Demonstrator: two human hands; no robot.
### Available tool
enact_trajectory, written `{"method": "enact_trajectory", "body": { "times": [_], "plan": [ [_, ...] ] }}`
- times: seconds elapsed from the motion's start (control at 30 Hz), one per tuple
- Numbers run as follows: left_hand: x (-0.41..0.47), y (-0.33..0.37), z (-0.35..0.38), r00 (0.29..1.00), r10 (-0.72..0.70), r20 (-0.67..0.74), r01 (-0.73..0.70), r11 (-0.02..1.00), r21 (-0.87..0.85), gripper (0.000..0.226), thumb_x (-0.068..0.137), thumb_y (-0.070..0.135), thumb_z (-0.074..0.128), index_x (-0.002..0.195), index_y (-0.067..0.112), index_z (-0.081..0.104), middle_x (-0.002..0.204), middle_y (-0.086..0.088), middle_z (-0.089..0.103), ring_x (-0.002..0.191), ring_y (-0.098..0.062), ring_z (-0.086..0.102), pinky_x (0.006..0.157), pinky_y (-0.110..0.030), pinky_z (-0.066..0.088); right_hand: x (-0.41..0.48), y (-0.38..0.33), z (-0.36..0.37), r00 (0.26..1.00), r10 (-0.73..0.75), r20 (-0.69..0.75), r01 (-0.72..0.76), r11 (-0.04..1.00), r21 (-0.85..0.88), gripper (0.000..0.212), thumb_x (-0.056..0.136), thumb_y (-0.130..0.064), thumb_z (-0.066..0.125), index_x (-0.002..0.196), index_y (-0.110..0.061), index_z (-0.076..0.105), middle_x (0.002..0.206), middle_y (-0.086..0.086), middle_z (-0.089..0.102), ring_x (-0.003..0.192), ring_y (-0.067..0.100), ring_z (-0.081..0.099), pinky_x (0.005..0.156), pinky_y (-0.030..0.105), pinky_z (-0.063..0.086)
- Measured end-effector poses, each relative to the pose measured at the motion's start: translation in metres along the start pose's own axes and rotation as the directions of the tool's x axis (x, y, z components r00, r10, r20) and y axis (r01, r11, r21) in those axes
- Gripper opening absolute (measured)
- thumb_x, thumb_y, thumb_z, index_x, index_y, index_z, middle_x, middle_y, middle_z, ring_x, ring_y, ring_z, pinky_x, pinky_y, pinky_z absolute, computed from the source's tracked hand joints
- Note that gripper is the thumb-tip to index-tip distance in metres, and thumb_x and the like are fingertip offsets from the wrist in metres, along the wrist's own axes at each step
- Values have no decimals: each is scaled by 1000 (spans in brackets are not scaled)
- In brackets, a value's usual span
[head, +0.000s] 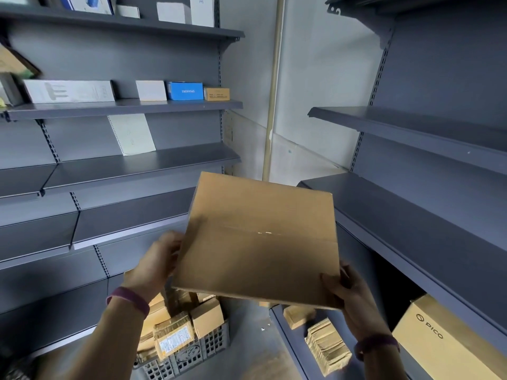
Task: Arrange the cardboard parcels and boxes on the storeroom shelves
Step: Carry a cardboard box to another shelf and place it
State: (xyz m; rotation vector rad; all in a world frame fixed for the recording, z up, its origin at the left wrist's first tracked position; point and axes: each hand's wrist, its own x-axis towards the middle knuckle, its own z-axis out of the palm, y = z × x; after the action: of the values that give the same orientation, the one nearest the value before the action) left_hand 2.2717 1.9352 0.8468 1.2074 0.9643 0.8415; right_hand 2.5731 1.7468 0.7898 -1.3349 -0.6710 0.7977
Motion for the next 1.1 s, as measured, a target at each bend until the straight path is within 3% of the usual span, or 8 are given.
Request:
{"method": "enact_trajectory", "body": {
  "times": [0.07, 0.17, 0.4, 0.63, 0.73, 0.87, 0.93, 1.1],
  "plan": [
    [4, 3, 3, 998, -21, -59, 26, 997, 75, 69, 81, 71, 59, 120, 14, 56, 117, -8, 60, 108, -29, 57, 90, -40, 42, 1, 8, 0, 999, -30, 42, 31, 999, -26, 45, 88, -1, 63, 125, -26, 63, 120, 3, 69, 113, 31, 60, 96, 59, 49],
    [2, 11, 8, 999, -1, -33, 6, 991, 137, 83, 74, 84, 51, 135, 28, 42, 135, 4, 47, 124, -24, 46, 105, -47, 36, 2, 10, 0, 997, -58, 49, 58, 998, -5, 53, 85, 13, 58, 125, -21, 61, 122, 3, 67, 118, 32, 57, 101, 60, 43],
    [-4, 12, 8, 983, 184, 18, -184, 974, 134, 61, 75, 46, 80, 127, 24, 56, 121, -6, 64, 111, -29, 60, 82, -35, 46, 0, 8, 19, 985, -167, -42, 163, 984, -76, 55, 75, 33, 54, 101, -16, 52, 104, 5, 59, 93, 15, 60, 65, 18, 51],
    [2, 1, -5, 978, 177, 107, -195, 959, 204, 68, 62, 20, 80, 120, 15, 46, 112, -21, 58, 107, -32, 58, 91, -47, 50, 8, 6, 15, 984, -178, -8, 176, 977, -116, 78, 77, 21, 69, 130, -29, 42, 115, -2, 64, 97, 4, 66, 82, 29, 54],
    [12, -7, -9, 975, 182, 128, -208, 948, 242, 62, 75, -4, 80, 122, 12, 43, 107, -16, 56, 110, -32, 55, 88, -42, 50, 6, 6, 18, 987, -157, -26, 154, 983, -104, 65, 83, 11, 68, 118, -38, 45, 119, 6, 58, 100, 10, 64, 80, 28, 53],
    [22, -14, -10, 971, 220, 91, -237, 928, 288, 73, 69, -28, 71, 118, 18, 45, 112, -16, 55, 113, -33, 52, 82, -34, 50, 1, 6, 23, 982, -156, -108, 152, 987, -44, 50, 82, 15, 68, 102, -24, 43, 101, 8, 64, 82, 9, 66, 61, 19, 53],
    [21, -15, -8, 973, 213, 91, -230, 927, 295, 77, 66, -24, 76, 123, 17, 45, 115, -16, 54, 116, -35, 51, 80, -30, 50, 1, 4, 24, 978, -169, -121, 167, 986, -27, 49, 80, 16, 68, 100, -21, 43, 100, 8, 64, 82, 11, 65, 62, 21, 52],
    [-5, 1, 4, 969, 184, 167, -218, 952, 217, 85, 49, 34, 90, 122, 28, 48, 122, -9, 57, 118, -25, 53, 77, -25, 53, 4, 3, 22, 967, -216, -138, 213, 976, -37, 49, 80, 19, 66, 99, -20, 43, 101, 9, 61, 87, 16, 62, 68, 23, 51]
  ]
}}
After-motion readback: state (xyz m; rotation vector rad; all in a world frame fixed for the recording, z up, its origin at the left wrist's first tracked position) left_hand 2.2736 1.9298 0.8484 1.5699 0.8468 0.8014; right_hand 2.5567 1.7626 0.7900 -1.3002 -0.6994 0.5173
